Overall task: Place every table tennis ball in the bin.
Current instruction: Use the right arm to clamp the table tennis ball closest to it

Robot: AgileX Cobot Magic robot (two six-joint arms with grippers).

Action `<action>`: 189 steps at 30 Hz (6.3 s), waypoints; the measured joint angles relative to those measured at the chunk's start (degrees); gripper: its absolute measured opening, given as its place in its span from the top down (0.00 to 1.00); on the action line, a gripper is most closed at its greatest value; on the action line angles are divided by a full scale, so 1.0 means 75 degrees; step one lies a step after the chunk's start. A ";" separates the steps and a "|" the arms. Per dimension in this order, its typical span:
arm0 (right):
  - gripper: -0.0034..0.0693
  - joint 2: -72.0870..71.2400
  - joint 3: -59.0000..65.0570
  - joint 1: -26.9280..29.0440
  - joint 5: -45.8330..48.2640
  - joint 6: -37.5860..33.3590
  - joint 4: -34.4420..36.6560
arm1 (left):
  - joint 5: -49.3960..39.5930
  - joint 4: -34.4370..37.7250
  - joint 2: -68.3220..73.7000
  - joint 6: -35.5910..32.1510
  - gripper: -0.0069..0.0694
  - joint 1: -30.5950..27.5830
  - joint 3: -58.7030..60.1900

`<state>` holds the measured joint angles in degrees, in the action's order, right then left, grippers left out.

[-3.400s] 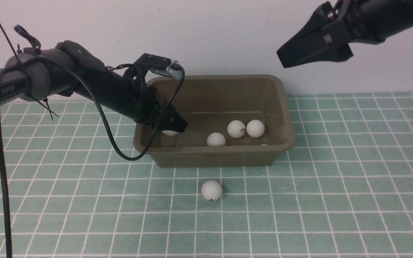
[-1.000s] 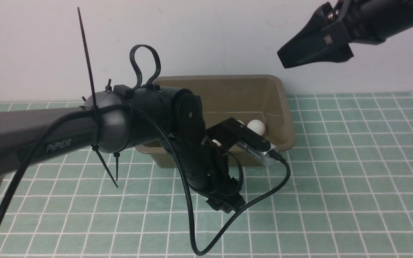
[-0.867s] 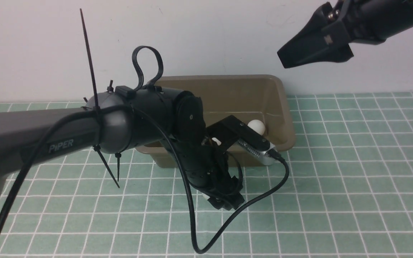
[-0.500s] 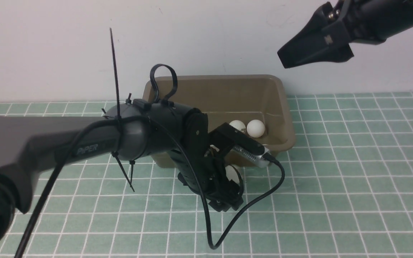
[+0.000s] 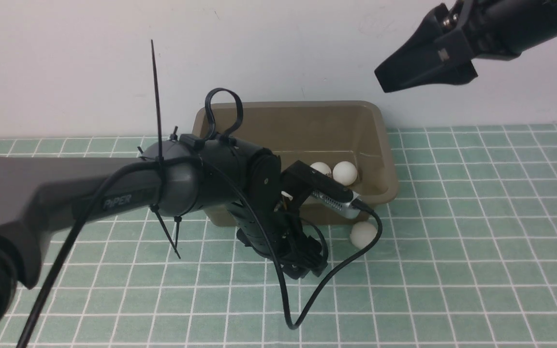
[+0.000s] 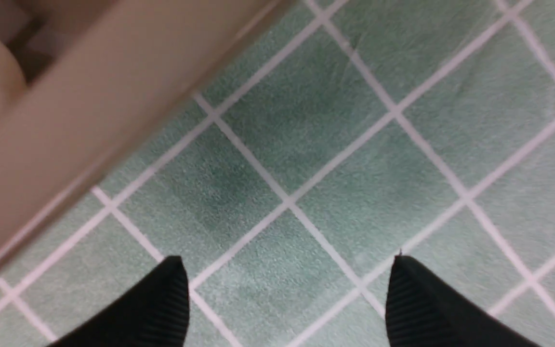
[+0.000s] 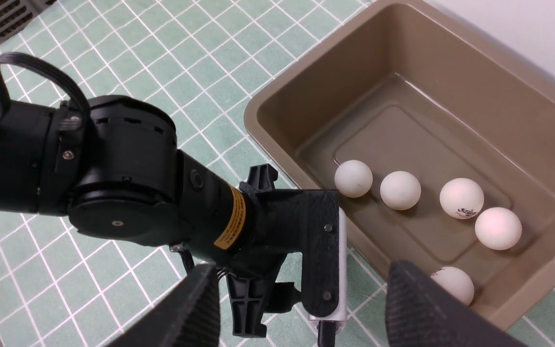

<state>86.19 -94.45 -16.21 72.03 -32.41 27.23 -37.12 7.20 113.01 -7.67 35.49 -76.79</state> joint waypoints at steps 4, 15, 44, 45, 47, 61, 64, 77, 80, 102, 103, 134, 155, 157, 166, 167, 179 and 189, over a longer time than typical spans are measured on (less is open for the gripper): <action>0.37 0.0043 0.0000 0.0008 0.0027 0.0713 -0.1468 | -0.0130 0.0266 -0.0420 -0.0284 0.26 0.0000 -0.0016; 0.37 0.0569 0.0065 0.0396 0.0020 0.1106 -0.2002 | -0.0874 0.2753 -0.1749 -0.2570 0.26 0.0000 -0.0540; 0.37 0.3116 0.1055 0.0403 -0.0626 0.0373 -0.0079 | -0.2322 -0.0585 -0.3977 -0.1396 0.26 0.0000 -0.0613; 0.37 0.3136 0.1055 0.0403 -0.0671 0.0373 -0.0069 | -0.2360 -0.0585 -0.4028 -0.1435 0.26 0.0000 -0.0613; 0.37 0.3183 0.1055 0.0394 -0.0740 0.0373 -0.0065 | -0.2442 -0.0601 -0.4120 -0.1504 0.26 0.0000 -0.0613; 0.37 0.4090 0.1055 -0.0187 -0.1050 0.0410 -0.0314 | -0.3013 -0.0644 -0.4284 -0.1609 0.26 0.0000 -0.0613; 0.37 0.4259 0.1055 -0.0308 -0.1114 0.0517 -0.0629 | -0.3013 -0.0644 -0.4284 -0.1609 0.26 0.0000 -0.0613; 0.37 0.4404 0.1022 -0.0432 -0.1258 0.0944 -0.1093 | -0.3013 -0.0693 -0.4284 -0.1548 0.26 0.0000 -0.0613; 0.37 0.4396 0.1022 -0.0550 -0.1258 0.0952 -0.1084 | -0.3013 -0.0724 -0.4284 -0.1528 0.26 0.0000 -0.0613; 0.35 0.4054 0.1022 -0.0696 -0.1295 0.1545 -0.1512 | -0.3020 -0.0826 -0.4284 -0.1523 0.26 0.0000 -0.0613; 0.35 0.4054 0.1022 -0.0696 -0.1295 0.1552 -0.1504 | -0.3020 -0.0842 -0.4284 -0.1523 0.26 0.0000 -0.0613; 0.23 0.2901 0.1022 -0.0696 -0.1017 0.1752 -0.2022 | -0.3014 -0.0960 -0.4284 -0.1523 0.26 0.0000 -0.0613; 0.23 -0.2235 0.3659 -0.0696 -0.2012 0.1713 -0.2447 | -0.2805 -0.1007 -0.4284 -0.1523 0.26 0.0000 -0.0613; 0.23 -0.2474 0.4548 -0.0696 -0.3074 0.1713 -0.2181 | -0.2773 -0.1007 -0.4284 -0.1523 0.26 0.0000 -0.0613; 0.23 -0.1254 0.6345 -0.0696 -0.5949 0.0351 -0.0045 | -0.2721 -0.1007 -0.4284 -0.1523 0.26 0.0000 -0.0613; 0.23 -0.1063 0.6345 -0.0696 -0.6065 0.0181 0.0226 | -0.2712 -0.1007 -0.4284 -0.1523 0.26 0.0000 -0.0613; 0.23 0.1228 0.5579 -0.0696 -0.6296 -0.1608 0.2186 | -0.2643 -0.1007 -0.4284 -0.1523 0.26 0.0000 -0.0613; 0.23 0.2032 0.5096 -0.0696 -0.6209 -0.1677 0.2282 | -0.2643 -0.1007 -0.4284 -0.1523 0.26 0.0000 -0.0613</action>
<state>101.43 -56.23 -21.43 25.47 -44.98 44.34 -56.95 -0.35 80.88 -19.10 35.49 -81.39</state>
